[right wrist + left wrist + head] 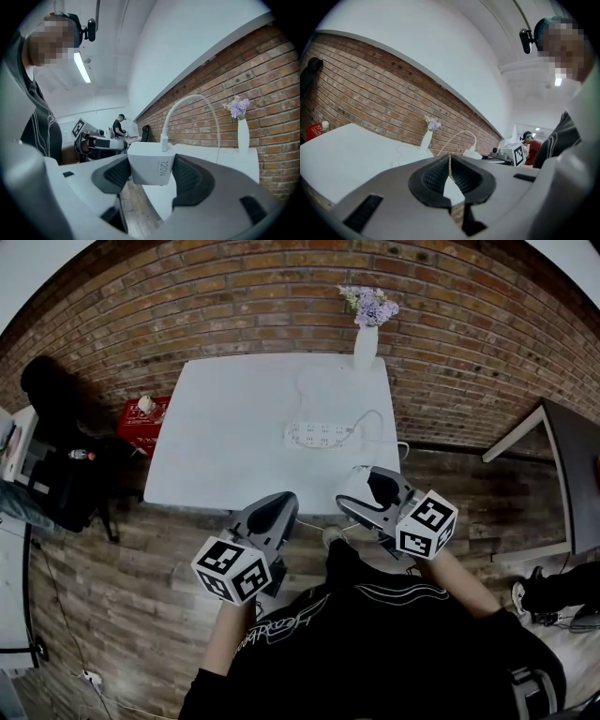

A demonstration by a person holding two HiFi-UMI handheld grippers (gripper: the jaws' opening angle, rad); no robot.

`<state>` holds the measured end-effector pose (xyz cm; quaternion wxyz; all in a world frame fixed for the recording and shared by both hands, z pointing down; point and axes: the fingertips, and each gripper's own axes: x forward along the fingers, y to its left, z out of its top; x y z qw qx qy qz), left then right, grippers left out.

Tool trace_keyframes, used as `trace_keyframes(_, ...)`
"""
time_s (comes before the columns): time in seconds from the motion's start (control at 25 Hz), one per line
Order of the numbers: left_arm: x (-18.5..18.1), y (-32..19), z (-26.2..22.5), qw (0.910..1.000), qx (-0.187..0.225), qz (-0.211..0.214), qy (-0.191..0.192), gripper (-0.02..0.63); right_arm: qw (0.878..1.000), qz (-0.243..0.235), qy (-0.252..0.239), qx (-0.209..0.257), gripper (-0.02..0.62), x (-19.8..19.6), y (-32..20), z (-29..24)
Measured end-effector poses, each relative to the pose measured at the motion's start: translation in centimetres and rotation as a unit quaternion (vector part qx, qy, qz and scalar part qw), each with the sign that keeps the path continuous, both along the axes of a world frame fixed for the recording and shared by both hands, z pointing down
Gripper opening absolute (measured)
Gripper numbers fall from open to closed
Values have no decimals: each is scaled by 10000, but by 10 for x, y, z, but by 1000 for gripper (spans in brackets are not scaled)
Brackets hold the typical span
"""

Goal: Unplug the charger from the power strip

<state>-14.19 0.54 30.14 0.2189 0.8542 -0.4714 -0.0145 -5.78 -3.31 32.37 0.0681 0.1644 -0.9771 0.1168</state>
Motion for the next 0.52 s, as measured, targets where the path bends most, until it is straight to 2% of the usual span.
trace_keyframes(0.52,-4,12,5,9999,-47,-107,58,14,9999,-81,83,17,244,-1,11,4)
